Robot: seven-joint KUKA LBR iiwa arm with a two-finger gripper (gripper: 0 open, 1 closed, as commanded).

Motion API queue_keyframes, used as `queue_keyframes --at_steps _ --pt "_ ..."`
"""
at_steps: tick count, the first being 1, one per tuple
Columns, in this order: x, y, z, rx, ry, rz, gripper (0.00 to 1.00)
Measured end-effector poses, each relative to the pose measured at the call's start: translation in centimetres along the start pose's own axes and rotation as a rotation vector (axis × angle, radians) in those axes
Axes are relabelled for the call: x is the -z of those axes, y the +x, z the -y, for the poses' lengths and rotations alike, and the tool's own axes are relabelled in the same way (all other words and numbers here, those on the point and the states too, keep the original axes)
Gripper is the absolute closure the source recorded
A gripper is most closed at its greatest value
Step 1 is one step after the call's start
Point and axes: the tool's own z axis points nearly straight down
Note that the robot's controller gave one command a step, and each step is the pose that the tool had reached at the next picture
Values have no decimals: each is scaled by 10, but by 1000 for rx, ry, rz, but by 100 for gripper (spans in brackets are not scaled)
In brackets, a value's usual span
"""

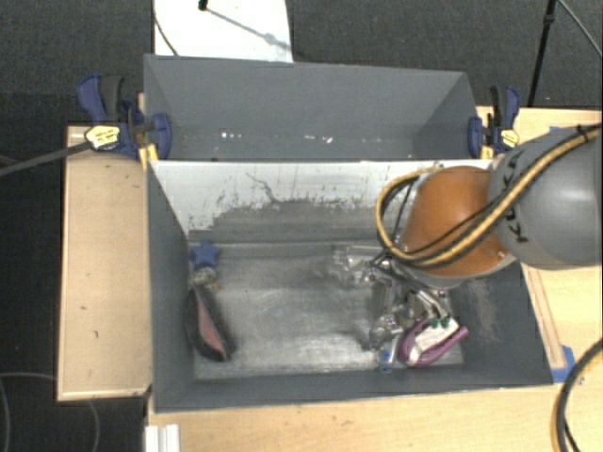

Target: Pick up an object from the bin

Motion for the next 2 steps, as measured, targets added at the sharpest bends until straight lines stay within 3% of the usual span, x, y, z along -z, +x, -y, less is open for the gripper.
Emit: queue_keyframes --at_steps 1,2 --pt "-1 -14 78 -43 0 -4 0" --pt "1 -15 75 -40 0 -2 100"
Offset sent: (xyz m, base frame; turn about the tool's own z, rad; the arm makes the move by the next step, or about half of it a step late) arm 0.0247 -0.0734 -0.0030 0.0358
